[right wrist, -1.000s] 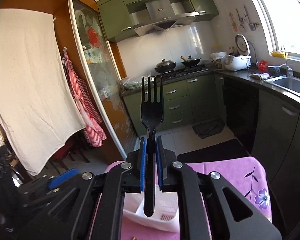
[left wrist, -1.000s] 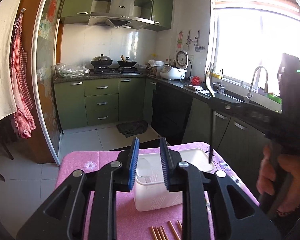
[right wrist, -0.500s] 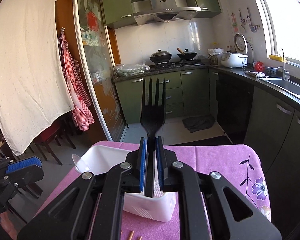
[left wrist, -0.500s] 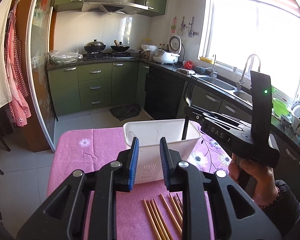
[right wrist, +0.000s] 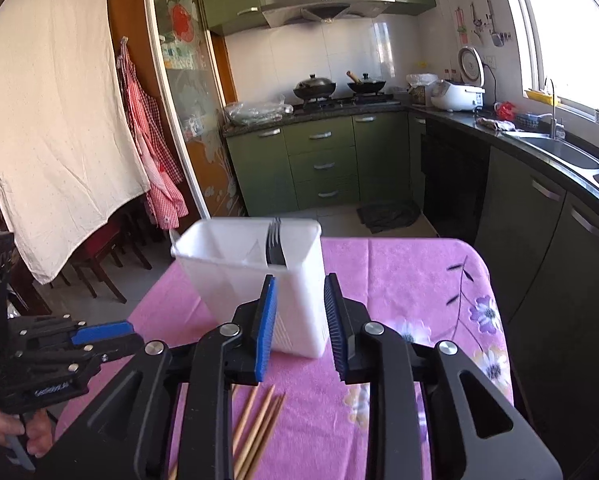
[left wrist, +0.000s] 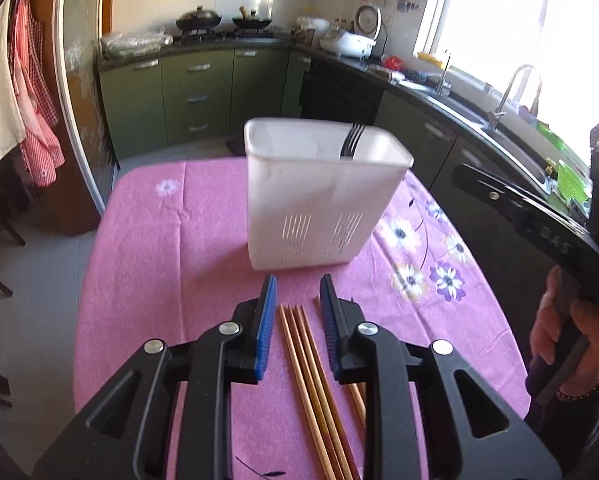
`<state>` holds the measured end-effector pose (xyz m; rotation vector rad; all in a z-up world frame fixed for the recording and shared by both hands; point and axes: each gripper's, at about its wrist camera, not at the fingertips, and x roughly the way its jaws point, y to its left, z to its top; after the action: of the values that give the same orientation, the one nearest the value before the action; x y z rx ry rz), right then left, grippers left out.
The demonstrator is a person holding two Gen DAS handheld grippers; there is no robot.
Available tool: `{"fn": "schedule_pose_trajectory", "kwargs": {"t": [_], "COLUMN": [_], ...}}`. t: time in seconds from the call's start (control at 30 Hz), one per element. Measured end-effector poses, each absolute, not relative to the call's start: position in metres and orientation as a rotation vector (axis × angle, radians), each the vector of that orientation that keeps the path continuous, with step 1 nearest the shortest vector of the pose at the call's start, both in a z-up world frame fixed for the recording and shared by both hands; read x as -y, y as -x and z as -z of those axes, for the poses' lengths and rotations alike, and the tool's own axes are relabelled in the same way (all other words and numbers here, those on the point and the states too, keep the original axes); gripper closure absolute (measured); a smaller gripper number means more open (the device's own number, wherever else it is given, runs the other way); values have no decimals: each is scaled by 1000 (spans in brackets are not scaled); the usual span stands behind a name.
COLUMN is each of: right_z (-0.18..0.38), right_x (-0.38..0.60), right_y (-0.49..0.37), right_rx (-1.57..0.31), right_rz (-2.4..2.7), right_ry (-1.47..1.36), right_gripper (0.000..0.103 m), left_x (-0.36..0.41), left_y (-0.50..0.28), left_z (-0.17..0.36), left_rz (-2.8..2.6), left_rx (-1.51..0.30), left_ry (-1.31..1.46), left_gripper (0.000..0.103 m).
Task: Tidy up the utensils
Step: 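Lower spoon into white caddy with left gripper while right gripper inserts fork there, then grasp one wooden chopstick with left gripper while right gripper moves to chopsticks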
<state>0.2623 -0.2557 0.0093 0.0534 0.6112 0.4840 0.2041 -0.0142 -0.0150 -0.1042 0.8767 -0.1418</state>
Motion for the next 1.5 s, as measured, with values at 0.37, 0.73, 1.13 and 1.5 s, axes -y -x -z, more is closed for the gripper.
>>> {"fn": "schedule_pose_trajectory", "kwargs": {"t": [0.37,0.73,1.13,1.5], "right_z": [75,78,77,82], "right_x": [269,271,274,273], "right_y": [-232,-235,-235,-235], "right_rx": [-862,-879,-888,-908], "right_rz": [-493,-513,-513,-507], "right_ry": [21,-1,-2,17], "right_gripper": [78,78,72,71], "left_x": [29,36,51,30], "left_y": [-233,-240,-245,-239], "left_z": [99,116,123,119], "left_rz": [108,55,32,29], "left_rx": [-1210,-1278,-1300,-1277], "left_ry": [110,71,9,55], "left_gripper": [82,85,87,96]}}
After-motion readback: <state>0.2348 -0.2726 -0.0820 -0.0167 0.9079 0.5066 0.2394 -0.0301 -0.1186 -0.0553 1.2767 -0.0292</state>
